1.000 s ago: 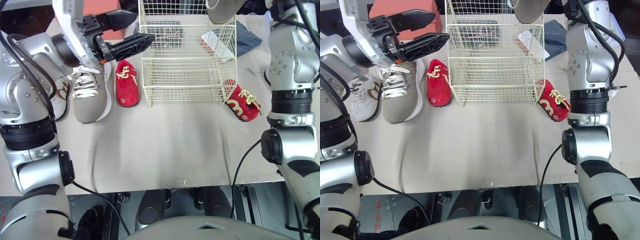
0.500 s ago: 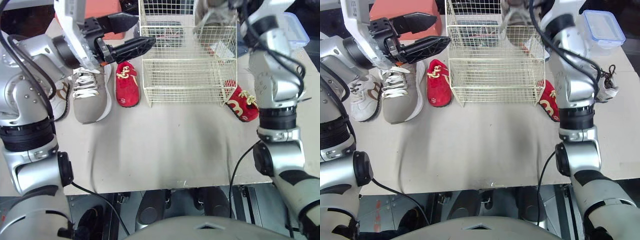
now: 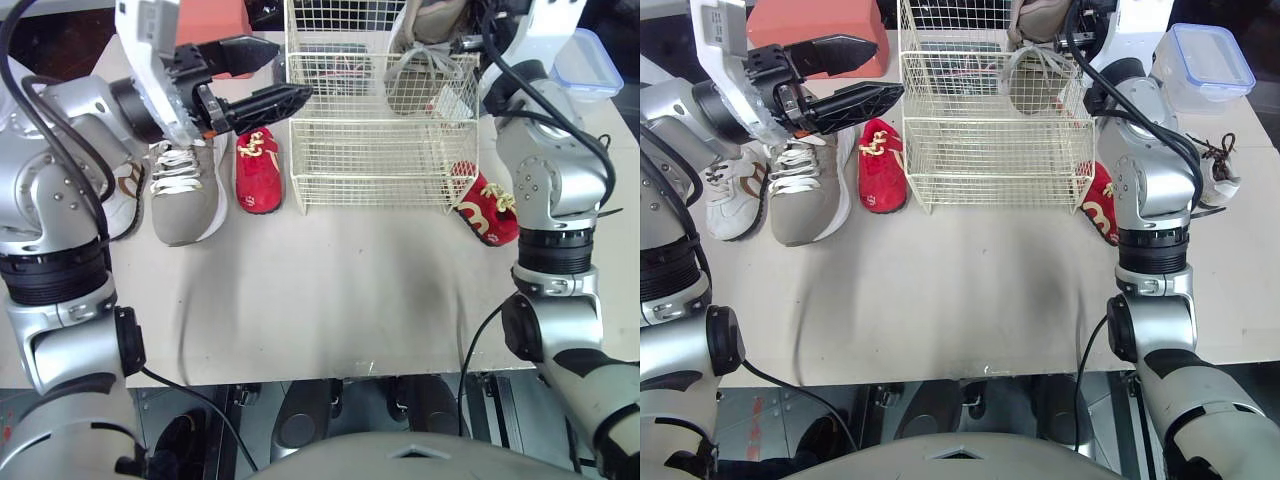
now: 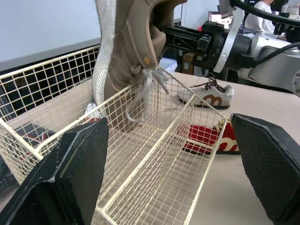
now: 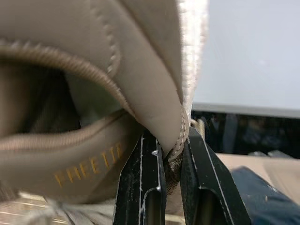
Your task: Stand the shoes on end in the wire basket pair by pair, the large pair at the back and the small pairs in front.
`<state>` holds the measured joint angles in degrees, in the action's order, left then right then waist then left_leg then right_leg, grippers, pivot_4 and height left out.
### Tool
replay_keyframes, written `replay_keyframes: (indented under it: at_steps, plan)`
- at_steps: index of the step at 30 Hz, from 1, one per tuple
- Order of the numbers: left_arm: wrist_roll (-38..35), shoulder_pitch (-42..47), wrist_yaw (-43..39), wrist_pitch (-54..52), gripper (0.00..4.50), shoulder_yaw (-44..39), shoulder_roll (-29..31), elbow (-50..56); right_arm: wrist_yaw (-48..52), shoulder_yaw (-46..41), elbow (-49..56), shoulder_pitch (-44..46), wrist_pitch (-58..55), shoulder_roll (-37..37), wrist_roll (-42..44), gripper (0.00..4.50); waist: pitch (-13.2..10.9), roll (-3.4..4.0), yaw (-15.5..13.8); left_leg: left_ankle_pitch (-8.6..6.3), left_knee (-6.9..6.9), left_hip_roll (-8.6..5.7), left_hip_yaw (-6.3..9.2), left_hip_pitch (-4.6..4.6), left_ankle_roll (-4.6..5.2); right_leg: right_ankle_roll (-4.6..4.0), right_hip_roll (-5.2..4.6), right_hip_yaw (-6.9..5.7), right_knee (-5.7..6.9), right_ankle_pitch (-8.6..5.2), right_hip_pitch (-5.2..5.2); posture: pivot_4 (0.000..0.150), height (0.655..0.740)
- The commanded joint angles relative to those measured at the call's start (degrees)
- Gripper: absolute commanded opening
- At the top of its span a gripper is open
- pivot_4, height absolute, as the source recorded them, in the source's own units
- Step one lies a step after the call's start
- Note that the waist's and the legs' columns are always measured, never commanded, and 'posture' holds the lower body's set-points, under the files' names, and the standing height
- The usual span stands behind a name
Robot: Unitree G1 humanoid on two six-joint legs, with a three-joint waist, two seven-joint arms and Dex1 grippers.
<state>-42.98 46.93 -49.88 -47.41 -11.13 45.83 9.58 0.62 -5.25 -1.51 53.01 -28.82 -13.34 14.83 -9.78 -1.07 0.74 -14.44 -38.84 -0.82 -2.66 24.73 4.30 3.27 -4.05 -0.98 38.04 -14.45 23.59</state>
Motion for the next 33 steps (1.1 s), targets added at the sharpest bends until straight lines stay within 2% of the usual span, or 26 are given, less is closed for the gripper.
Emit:
replay_keyframes:
  at_steps: [1, 8, 24, 26, 28, 29, 31, 33]
  plan:
    - [-0.2, 0.0, -0.1, 1.2, 4.48, -0.5, 0.1, 2.2, 1.5, 0.5, -3.4, 0.0, -2.3, -1.6, -1.9, 0.0, 0.0, 0.0, 0.0, 0.0, 0.0, 0.0, 0.0, 0.0, 0.0, 0.0, 0.0, 0.0, 0.0, 0.0, 0.0, 0.15, 0.74]
    - [-0.4, -0.7, -0.2, 1.4, 4.48, -0.8, 0.2, 2.6, 6.0, 4.5, -6.2, -0.7, -0.5, -4.6, -6.1, 0.0, 0.0, -0.01, 0.0, 0.0, 0.0, -0.01, 0.0, -0.02, 0.0, 0.0, 0.0, 0.01, 0.0, 0.0, -0.01, 0.15, 0.74]
    - [-0.2, -1.6, -0.4, 1.7, 4.48, -0.6, 0.2, 3.0, 12.1, 3.8, -9.8, -0.3, -5.0, -5.0, -5.1, 0.0, 0.1, -0.05, 0.0, 0.0, 0.01, 0.0, 0.01, -0.05, 0.0, 0.0, 0.0, 0.01, 0.0, 0.0, -0.04, 0.15, 0.74]
    - [-0.1, -1.6, -0.4, 1.8, 4.5, -0.5, 0.2, 2.8, 12.2, 3.7, -10.2, -0.5, -4.3, -5.4, -5.8, 0.87, 0.1, -0.05, 0.1, 0.0, 0.02, 0.0, 0.01, -0.05, 0.0, 0.0, 0.0, 0.01, 0.0, 0.0, -0.04, 0.15, 0.74]
    - [0.0, -1.7, -0.5, 1.9, 4.5, -0.4, 0.3, 2.7, 12.0, 2.8, -10.2, -0.5, -3.1, -5.8, -6.0, 1.21, 0.1, -0.04, 0.2, 0.0, 0.03, 0.0, 0.01, -0.05, 0.0, 0.0, 0.0, 0.02, 0.0, 0.0, -0.04, 0.15, 0.74]
    - [0.0, -1.7, -0.6, 1.9, 4.5, -0.4, 0.4, 2.7, 11.9, 2.2, -10.0, -0.4, -2.7, -5.8, -5.8, 1.65, 0.1, 0.01, 0.2, 0.0, 0.03, 0.01, 0.0, -0.03, 0.0, 0.0, 0.0, 0.03, 0.0, 0.0, -0.02, 0.15, 0.74]
    - [0.0, -1.7, -0.7, 1.8, 4.5, -0.4, 0.4, 2.6, 12.1, 1.2, -9.2, -0.4, -2.6, -6.1, -5.3, 2.21, 0.1, -0.05, 0.2, 0.0, 0.02, 0.01, -0.03, -0.08, 0.0, 0.0, 0.0, 0.07, 0.04, 0.0, -0.04, 0.15, 0.74]
    - [0.2, -1.8, -0.7, 1.8, 4.5, -0.5, 0.7, 2.5, 12.6, 0.1, -6.9, -1.0, -2.4, -7.0, -4.9, 3.16, 0.1, -0.04, 0.3, 0.0, 0.02, 0.01, -0.03, -0.07, 0.0, 0.0, 0.0, 0.08, 0.05, 0.0, -0.02, 0.15, 0.74]
